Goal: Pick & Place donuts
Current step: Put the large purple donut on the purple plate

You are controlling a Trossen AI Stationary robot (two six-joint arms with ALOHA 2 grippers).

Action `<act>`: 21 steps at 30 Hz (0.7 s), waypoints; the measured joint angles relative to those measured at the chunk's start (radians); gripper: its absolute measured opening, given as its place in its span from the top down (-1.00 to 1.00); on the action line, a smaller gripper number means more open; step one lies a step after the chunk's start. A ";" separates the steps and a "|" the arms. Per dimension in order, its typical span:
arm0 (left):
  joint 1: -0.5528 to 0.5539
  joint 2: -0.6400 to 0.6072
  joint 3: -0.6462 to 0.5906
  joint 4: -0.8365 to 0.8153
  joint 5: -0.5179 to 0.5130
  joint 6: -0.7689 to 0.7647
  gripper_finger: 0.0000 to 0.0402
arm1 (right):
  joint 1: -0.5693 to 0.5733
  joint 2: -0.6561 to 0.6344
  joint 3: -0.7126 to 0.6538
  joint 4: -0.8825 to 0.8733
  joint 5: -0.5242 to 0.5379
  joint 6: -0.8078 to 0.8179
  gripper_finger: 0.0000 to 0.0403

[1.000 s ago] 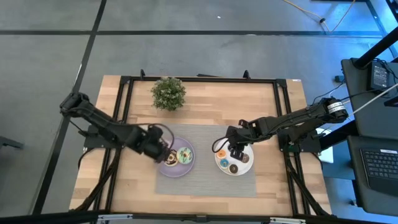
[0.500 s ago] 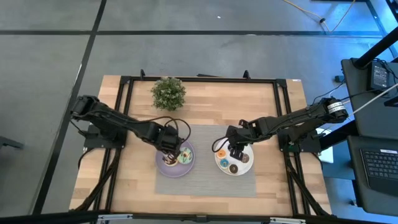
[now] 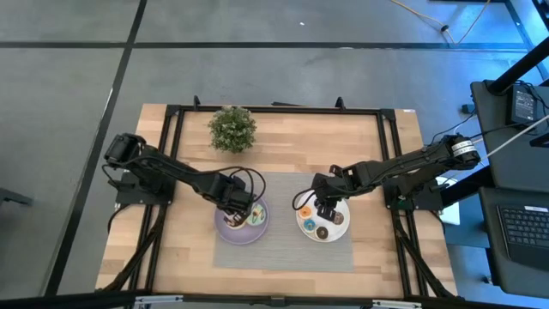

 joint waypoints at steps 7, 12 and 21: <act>0.000 -0.004 0.000 0.001 0.018 -0.016 0.62 | 0.000 0.000 0.000 0.000 0.000 0.000 0.35; 0.000 -0.018 0.000 -0.003 0.038 -0.028 0.42 | 0.000 0.000 0.000 0.000 0.000 -0.002 0.35; 0.002 -0.093 0.000 -0.007 0.027 -0.035 0.31 | 0.000 0.000 0.000 -0.001 0.000 -0.002 0.35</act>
